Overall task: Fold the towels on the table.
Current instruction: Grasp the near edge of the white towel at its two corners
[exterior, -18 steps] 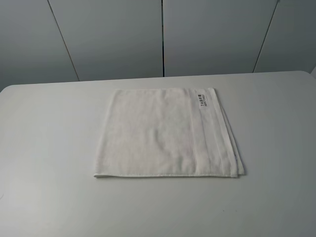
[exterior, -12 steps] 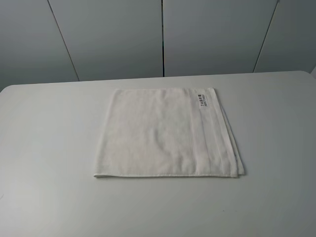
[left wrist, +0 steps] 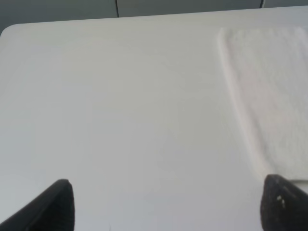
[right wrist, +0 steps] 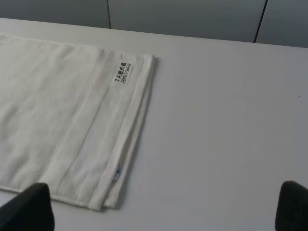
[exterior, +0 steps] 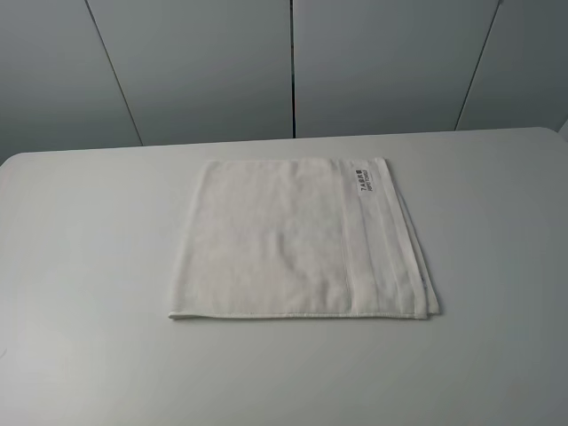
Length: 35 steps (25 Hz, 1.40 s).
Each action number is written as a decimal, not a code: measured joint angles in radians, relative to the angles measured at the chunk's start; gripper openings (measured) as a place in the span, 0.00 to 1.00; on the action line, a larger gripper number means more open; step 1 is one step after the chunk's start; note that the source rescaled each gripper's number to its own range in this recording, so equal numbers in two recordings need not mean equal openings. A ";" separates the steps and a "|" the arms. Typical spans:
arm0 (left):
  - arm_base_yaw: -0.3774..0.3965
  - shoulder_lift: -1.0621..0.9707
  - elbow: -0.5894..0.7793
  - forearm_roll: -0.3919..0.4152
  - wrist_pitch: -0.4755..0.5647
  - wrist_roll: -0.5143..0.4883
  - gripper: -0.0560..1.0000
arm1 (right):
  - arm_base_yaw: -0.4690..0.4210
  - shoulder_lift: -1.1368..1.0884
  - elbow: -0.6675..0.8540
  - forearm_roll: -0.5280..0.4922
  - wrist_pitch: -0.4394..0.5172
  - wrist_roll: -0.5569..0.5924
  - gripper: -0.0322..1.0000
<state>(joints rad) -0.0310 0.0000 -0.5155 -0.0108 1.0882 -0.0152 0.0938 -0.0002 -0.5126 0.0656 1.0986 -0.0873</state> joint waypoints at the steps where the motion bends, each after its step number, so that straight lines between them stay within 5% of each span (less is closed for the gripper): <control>1: 0.000 0.000 0.000 0.000 0.000 0.000 0.99 | 0.000 0.000 0.000 0.000 0.000 0.000 1.00; 35: 0.000 0.000 0.000 0.000 0.000 0.002 0.99 | 0.000 0.000 0.000 0.001 0.000 0.000 1.00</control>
<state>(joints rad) -0.0310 0.0000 -0.5155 -0.0108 1.0882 -0.0134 0.0938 -0.0002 -0.5126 0.0663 1.0986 -0.0873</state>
